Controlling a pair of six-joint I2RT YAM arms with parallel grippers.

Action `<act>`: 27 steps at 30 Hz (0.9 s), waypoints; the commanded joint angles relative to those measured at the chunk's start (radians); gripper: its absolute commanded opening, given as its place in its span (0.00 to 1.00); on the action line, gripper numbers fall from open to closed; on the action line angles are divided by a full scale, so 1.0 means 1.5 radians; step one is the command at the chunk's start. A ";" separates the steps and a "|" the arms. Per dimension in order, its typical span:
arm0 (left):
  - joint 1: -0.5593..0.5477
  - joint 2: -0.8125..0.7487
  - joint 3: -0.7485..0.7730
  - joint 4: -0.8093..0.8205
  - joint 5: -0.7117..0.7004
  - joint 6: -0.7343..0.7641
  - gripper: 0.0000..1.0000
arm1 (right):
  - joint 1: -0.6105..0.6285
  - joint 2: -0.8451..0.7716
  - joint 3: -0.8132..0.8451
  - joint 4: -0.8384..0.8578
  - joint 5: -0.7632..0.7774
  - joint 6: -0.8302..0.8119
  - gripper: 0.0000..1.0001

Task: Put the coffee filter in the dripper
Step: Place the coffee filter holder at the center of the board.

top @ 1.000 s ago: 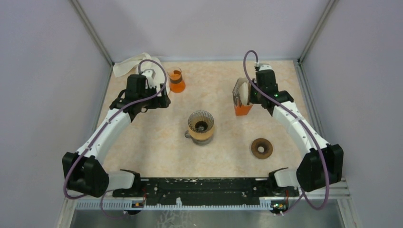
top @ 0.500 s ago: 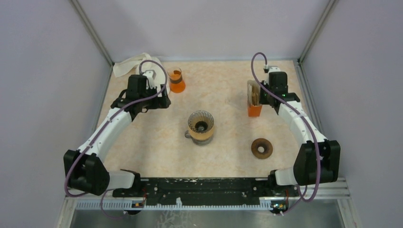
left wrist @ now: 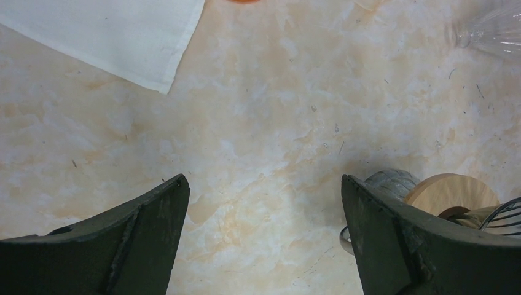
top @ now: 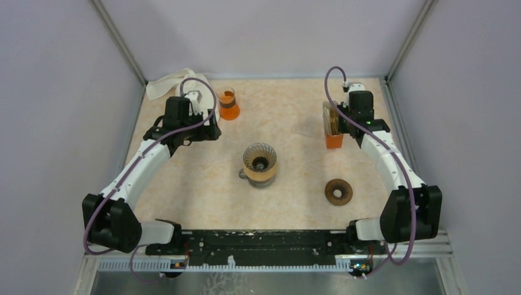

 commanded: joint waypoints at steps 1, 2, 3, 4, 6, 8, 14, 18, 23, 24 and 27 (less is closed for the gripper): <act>0.003 -0.006 -0.006 0.016 0.012 0.009 0.98 | -0.003 0.001 0.025 0.022 0.050 -0.025 0.00; 0.003 -0.006 -0.006 0.016 0.012 0.009 0.98 | -0.005 0.005 0.022 0.027 0.051 -0.028 0.00; 0.003 -0.006 -0.006 0.016 0.014 0.009 0.98 | -0.006 0.007 0.020 0.031 0.051 -0.030 0.00; 0.003 -0.007 -0.006 0.016 0.015 0.009 0.98 | -0.010 0.010 0.018 0.033 0.047 -0.033 0.00; 0.003 -0.007 -0.006 0.017 0.016 0.009 0.98 | -0.018 0.012 0.011 0.043 0.034 -0.033 0.00; 0.003 -0.008 -0.006 0.017 0.018 0.009 0.98 | -0.029 0.015 0.006 0.050 0.012 -0.032 0.00; 0.003 -0.008 -0.006 0.016 0.019 0.009 0.98 | -0.044 0.039 0.002 0.051 -0.018 -0.039 0.00; 0.003 -0.008 -0.005 0.016 0.022 0.009 0.98 | -0.044 0.054 0.002 0.048 -0.016 -0.043 0.05; 0.004 -0.006 -0.005 0.016 0.024 0.009 0.99 | -0.044 0.054 0.013 0.035 0.013 -0.042 0.19; 0.003 -0.006 -0.005 0.016 0.025 0.009 0.99 | -0.044 0.051 0.015 0.033 0.015 -0.040 0.22; 0.003 -0.006 -0.005 0.016 0.023 0.009 0.99 | -0.044 0.043 0.018 0.030 0.033 -0.037 0.28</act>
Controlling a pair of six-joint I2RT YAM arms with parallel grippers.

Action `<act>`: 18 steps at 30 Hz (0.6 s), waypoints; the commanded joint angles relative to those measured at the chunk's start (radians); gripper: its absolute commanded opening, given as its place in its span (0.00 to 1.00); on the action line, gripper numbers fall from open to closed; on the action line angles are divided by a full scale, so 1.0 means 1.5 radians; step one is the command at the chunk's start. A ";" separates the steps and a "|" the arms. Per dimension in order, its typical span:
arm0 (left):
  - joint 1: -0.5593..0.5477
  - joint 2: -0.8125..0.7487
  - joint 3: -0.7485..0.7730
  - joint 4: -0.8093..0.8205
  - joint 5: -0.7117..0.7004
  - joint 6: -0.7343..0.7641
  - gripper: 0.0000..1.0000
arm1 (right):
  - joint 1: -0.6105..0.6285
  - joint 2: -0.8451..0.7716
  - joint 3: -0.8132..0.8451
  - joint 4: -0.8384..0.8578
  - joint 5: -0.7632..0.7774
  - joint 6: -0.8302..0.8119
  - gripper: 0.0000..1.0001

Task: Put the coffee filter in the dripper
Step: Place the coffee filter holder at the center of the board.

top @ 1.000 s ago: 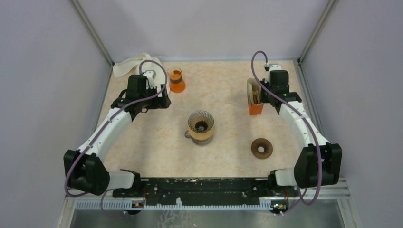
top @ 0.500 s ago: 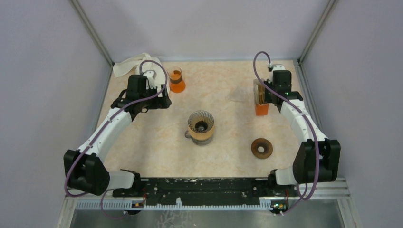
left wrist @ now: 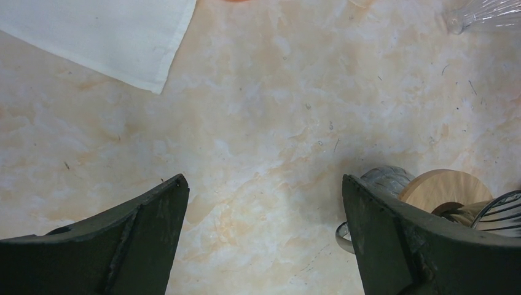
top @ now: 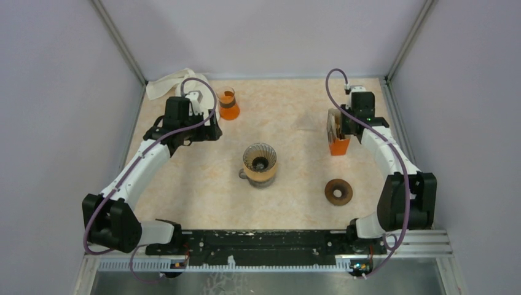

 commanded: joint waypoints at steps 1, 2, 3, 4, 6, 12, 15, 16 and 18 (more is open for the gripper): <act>0.003 -0.005 -0.005 0.016 0.009 0.009 0.99 | -0.005 -0.022 0.022 0.013 0.036 0.002 0.29; 0.003 -0.005 -0.005 0.015 0.010 0.009 0.99 | -0.005 -0.026 0.025 0.010 0.042 0.003 0.29; 0.003 -0.005 -0.005 0.015 0.010 0.009 0.99 | -0.005 -0.028 0.029 0.007 0.045 0.005 0.30; 0.003 -0.004 -0.005 0.015 0.010 0.009 0.99 | -0.005 -0.033 0.032 0.007 0.045 0.007 0.30; 0.003 -0.003 -0.005 0.015 0.010 0.009 0.99 | -0.004 -0.042 0.034 0.011 0.053 0.010 0.31; 0.003 -0.002 -0.005 0.015 0.012 0.009 0.99 | -0.004 -0.061 0.039 0.024 0.088 0.026 0.34; 0.003 -0.002 -0.005 0.015 0.012 0.009 0.99 | -0.004 -0.063 0.042 0.033 0.089 0.030 0.34; 0.003 -0.002 -0.005 0.014 0.012 0.009 0.99 | -0.004 -0.062 0.044 0.035 0.086 0.030 0.35; 0.004 -0.002 -0.005 0.014 0.012 0.009 0.99 | -0.004 -0.058 0.048 0.036 0.082 0.029 0.34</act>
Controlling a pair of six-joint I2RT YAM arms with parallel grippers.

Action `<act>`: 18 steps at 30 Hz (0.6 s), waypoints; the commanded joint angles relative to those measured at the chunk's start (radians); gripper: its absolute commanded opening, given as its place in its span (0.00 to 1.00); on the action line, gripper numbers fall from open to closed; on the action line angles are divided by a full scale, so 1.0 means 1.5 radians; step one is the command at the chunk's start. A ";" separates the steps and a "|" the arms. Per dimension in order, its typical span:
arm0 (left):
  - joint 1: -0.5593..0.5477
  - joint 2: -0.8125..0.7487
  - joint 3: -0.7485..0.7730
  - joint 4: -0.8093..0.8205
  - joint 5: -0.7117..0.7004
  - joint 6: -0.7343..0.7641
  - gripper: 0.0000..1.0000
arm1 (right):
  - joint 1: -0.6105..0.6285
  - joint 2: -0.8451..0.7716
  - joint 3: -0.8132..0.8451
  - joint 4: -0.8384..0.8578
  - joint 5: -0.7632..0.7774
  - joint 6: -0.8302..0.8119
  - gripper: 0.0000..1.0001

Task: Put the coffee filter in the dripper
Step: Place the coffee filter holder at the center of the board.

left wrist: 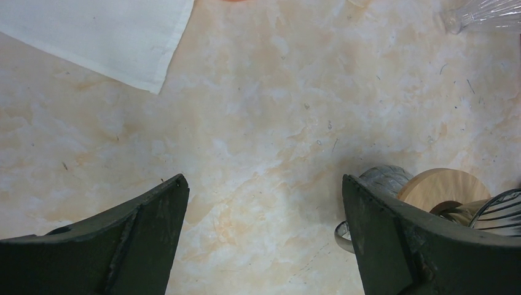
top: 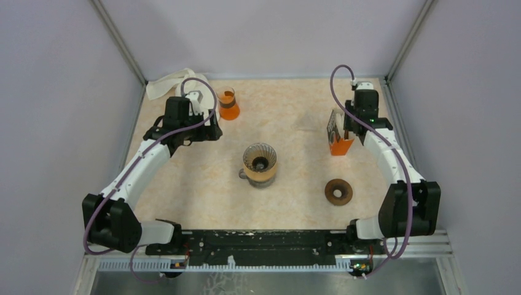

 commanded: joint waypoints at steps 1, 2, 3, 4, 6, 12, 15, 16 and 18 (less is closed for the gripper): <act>0.003 -0.002 -0.005 0.014 0.007 0.009 0.99 | -0.004 -0.015 0.046 0.036 0.007 0.011 0.33; 0.003 -0.002 -0.005 0.014 0.007 0.010 0.99 | -0.004 -0.011 0.048 0.034 0.003 0.011 0.32; 0.003 -0.002 -0.005 0.015 0.007 0.010 0.99 | -0.004 -0.007 0.050 0.033 -0.002 0.011 0.31; 0.004 -0.002 -0.005 0.014 0.007 0.010 0.99 | -0.004 -0.002 0.052 0.032 -0.006 0.012 0.30; 0.004 -0.003 -0.004 0.014 0.006 0.010 0.99 | -0.004 0.005 0.055 0.029 -0.014 0.012 0.27; 0.004 -0.003 -0.004 0.013 0.005 0.010 0.99 | -0.005 0.025 0.072 0.019 -0.029 0.011 0.20; 0.004 -0.003 -0.004 0.013 0.004 0.011 0.99 | -0.004 0.033 0.079 0.021 -0.053 0.012 0.20; 0.003 -0.002 -0.004 0.012 0.004 0.011 0.99 | -0.004 0.038 0.082 0.021 -0.061 0.012 0.19; 0.004 -0.002 -0.004 0.012 0.004 0.011 0.99 | -0.003 0.049 0.090 0.017 -0.064 0.012 0.19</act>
